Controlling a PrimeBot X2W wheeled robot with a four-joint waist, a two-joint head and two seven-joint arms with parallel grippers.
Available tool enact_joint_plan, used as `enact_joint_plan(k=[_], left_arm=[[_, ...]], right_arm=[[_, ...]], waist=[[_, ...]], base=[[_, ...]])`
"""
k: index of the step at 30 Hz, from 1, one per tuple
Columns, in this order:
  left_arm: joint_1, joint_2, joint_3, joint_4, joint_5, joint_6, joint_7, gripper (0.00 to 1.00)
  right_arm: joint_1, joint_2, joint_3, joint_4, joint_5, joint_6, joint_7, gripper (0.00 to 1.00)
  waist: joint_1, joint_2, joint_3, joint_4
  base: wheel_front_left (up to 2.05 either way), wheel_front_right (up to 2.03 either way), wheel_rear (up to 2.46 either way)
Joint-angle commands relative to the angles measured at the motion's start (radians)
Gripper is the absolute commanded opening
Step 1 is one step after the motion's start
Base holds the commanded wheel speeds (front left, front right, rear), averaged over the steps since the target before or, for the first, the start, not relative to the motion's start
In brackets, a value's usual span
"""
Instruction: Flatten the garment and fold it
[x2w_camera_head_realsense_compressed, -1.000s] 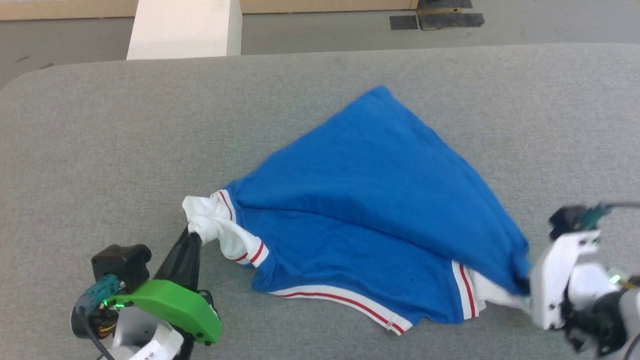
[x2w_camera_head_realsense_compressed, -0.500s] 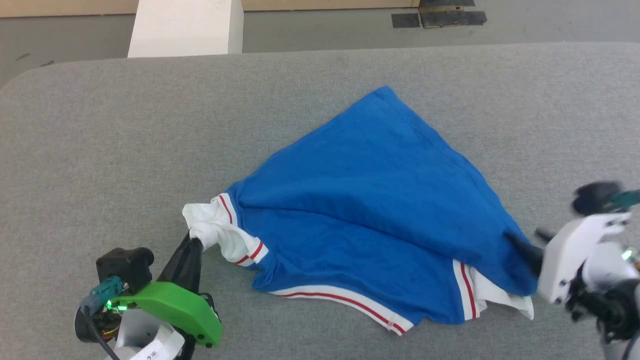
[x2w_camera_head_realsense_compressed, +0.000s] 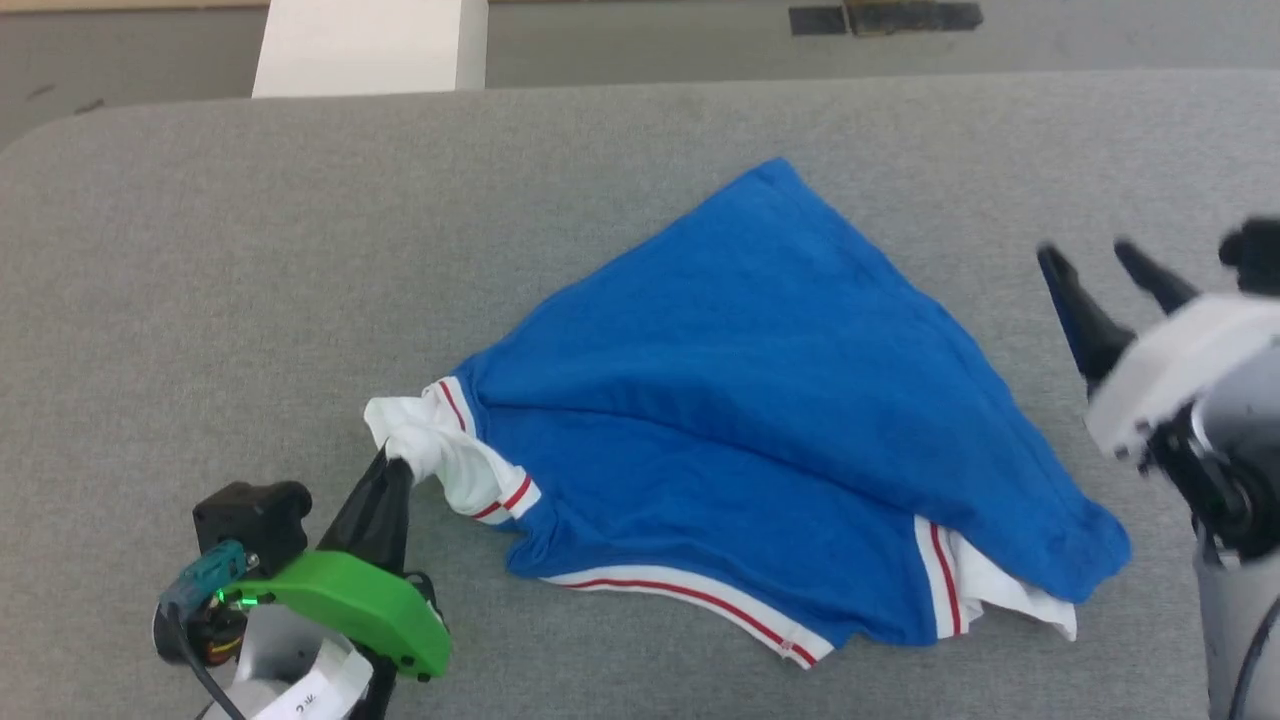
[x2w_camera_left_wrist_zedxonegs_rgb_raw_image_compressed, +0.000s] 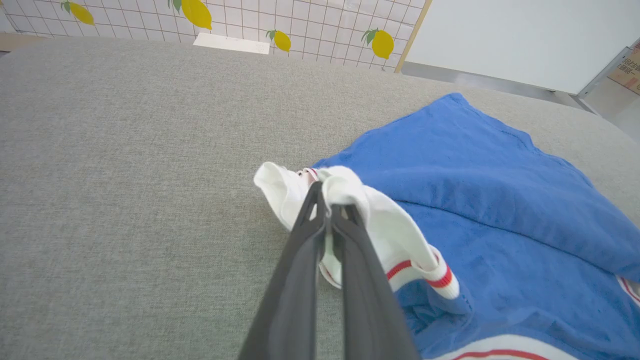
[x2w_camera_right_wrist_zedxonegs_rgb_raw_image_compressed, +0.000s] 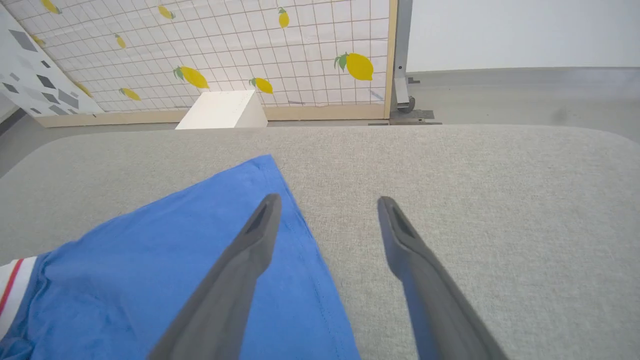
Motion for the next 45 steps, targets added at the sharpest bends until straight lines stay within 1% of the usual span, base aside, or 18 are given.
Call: enact_joint_plan(k=[1, 5, 9, 13, 18, 20, 24, 29, 35, 36, 37, 38, 40, 45], left_arm=[[-0.024, 0.000, -0.001, -0.006, -0.005, -0.005, -0.005, 0.00], [-0.048, -0.004, -0.014, -0.014, 0.000, -0.013, -0.006, 0.00], [-0.079, -0.015, -0.029, -0.017, 0.004, -0.025, -0.013, 0.00], [-0.110, -0.026, -0.041, -0.016, 0.009, -0.038, -0.028, 0.00], [-0.141, -0.041, -0.054, -0.020, 0.014, -0.050, -0.048, 0.00], [-0.149, -0.045, -0.057, -0.021, 0.015, -0.053, -0.055, 0.00], [-0.160, -0.050, -0.062, -0.029, 0.019, -0.055, -0.065, 0.00], [-0.169, -0.051, -0.065, -0.034, 0.023, -0.056, -0.074, 0.00], [-0.171, -0.049, -0.067, -0.044, 0.027, -0.053, -0.077, 0.00], [-0.171, -0.048, -0.067, -0.044, 0.027, -0.052, -0.077, 0.00], [-0.171, -0.048, -0.067, -0.044, 0.027, -0.051, -0.076, 0.00], [-0.170, -0.046, -0.067, -0.044, 0.027, -0.050, -0.076, 0.00], [-0.169, -0.044, -0.065, -0.043, 0.027, -0.047, -0.075, 0.00], [-0.159, -0.034, -0.057, -0.036, 0.024, -0.040, -0.072, 0.00]], right_arm=[[-0.055, 0.006, 0.015, 0.025, -0.013, -0.001, -0.020, 1.00], [-0.194, 0.001, 0.074, 0.117, -0.048, -0.001, -0.031, 1.00], [-0.352, -0.014, 0.136, 0.225, -0.089, -0.001, 0.009, 1.00], [-0.494, -0.035, 0.201, 0.334, -0.127, -0.001, 0.097, 1.00], [-0.626, -0.056, 0.280, 0.459, -0.167, -0.001, 0.268, 1.00], [-0.660, -0.060, 0.308, 0.494, -0.174, -0.001, 0.332, 1.00], [-0.710, -0.064, 0.355, 0.537, -0.184, -0.001, 0.420, 1.00], [-0.736, -0.069, 0.411, 0.571, -0.191, -0.001, 0.494, 1.00], [-0.745, -0.078, 0.473, 0.582, -0.159, -0.001, 0.565, 1.00], [-0.747, -0.081, 0.478, 0.583, -0.150, -0.001, 0.582, 0.35], [-0.748, -0.084, 0.481, 0.581, -0.144, -0.001, 0.588, 0.27], [-0.749, -0.089, 0.482, 0.579, -0.136, -0.001, 0.596, 0.00], [-0.751, -0.098, 0.476, 0.569, -0.126, -0.001, 0.602, 0.00], [-0.746, -0.096, 0.425, 0.536, -0.108, -0.001, 0.530, 0.00]], waist=[[0.0001, -0.0001, 0.031, 0.024], [0.0001, -0.0001, 0.083, 0.061], [0.0001, -0.0001, 0.147, 0.110], [0.0001, -0.0001, 0.211, 0.157], [0.0001, -0.0001, 0.274, 0.199], [0.0001, -0.0001, 0.291, 0.208], [0.0001, -0.0001, 0.322, 0.223], [0.0001, -0.0001, 0.343, 0.233], [0.0001, -0.0001, 0.350, 0.232], [0.0001, -0.0001, 0.348, 0.230], [0.0001, -0.0001, 0.346, 0.229], [0.0001, -0.0001, 0.342, 0.226], [0.0001, -0.0001, 0.333, 0.220], [0.0001, -0.0001, 0.289, 0.194]], base=[[0.00, 0.00, 0.00], [0.00, 0.00, 0.00], [0.00, 0.00, 0.00], [0.00, 0.00, 0.00], [0.00, 0.00, 0.00], [0.00, 0.00, 0.00], [0.00, 0.00, 0.00], [0.00, 0.00, 0.00], [0.00, 0.00, 0.00], [0.00, 0.00, 0.00], [0.00, 0.00, 0.00], [0.00, 0.00, 0.00], [0.00, 0.00, 0.00], [0.00, 0.00, 0.00]])
